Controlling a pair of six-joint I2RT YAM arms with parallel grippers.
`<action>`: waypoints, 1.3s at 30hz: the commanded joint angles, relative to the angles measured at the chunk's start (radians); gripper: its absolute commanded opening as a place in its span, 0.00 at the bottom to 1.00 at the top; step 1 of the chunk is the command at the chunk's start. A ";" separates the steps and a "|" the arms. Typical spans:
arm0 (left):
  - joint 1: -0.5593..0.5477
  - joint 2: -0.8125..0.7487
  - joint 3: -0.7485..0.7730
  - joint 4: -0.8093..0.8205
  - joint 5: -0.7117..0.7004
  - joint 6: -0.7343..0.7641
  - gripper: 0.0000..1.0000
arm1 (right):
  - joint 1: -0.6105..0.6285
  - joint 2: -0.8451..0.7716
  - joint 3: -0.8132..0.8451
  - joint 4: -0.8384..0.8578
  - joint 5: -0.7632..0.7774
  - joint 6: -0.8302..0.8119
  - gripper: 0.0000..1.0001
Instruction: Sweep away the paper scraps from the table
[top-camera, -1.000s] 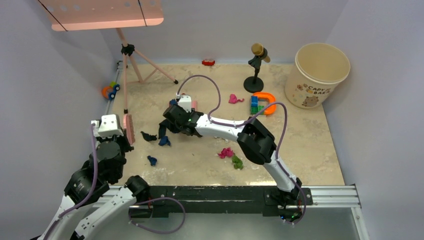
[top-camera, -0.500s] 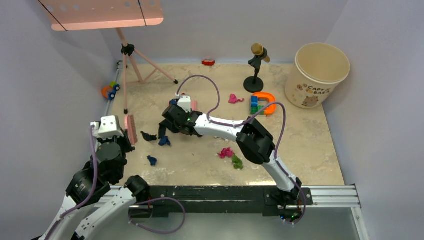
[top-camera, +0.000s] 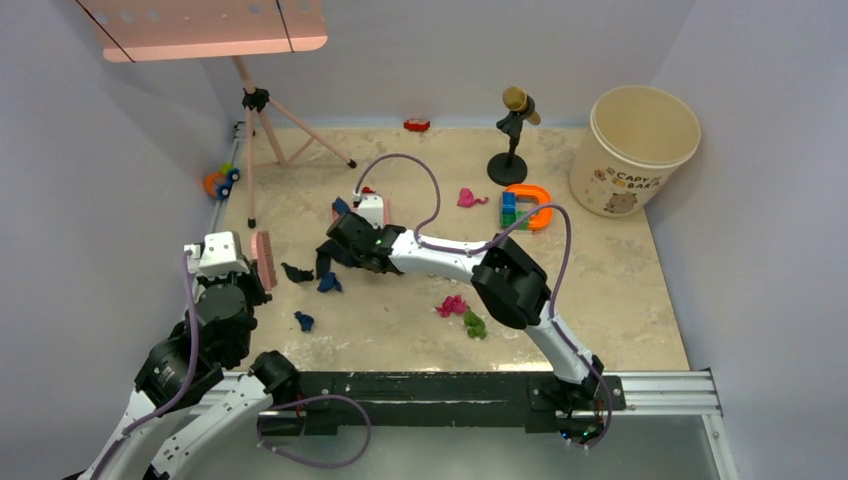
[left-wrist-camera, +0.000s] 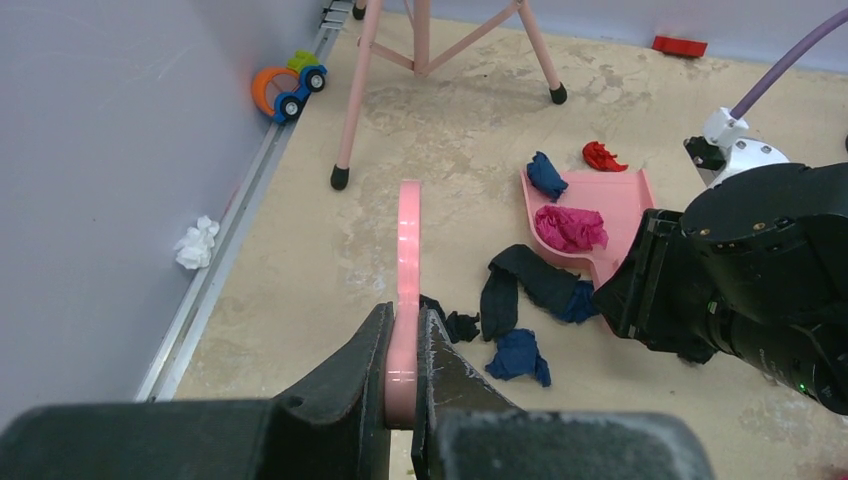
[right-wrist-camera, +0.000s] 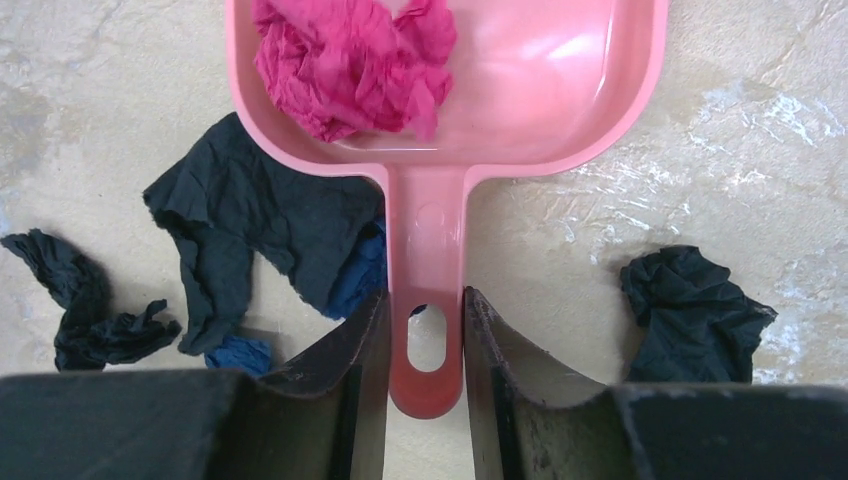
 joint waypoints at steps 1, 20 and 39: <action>0.002 -0.010 0.001 0.033 -0.011 -0.012 0.00 | -0.005 -0.096 -0.062 -0.006 0.060 -0.005 0.23; 0.002 0.034 -0.012 0.052 0.047 -0.006 0.00 | -0.008 -0.841 -0.776 0.171 0.037 -0.421 0.22; 0.002 0.058 -0.016 0.059 0.088 -0.003 0.00 | -0.599 -1.185 -0.565 -0.223 -0.333 -0.411 0.22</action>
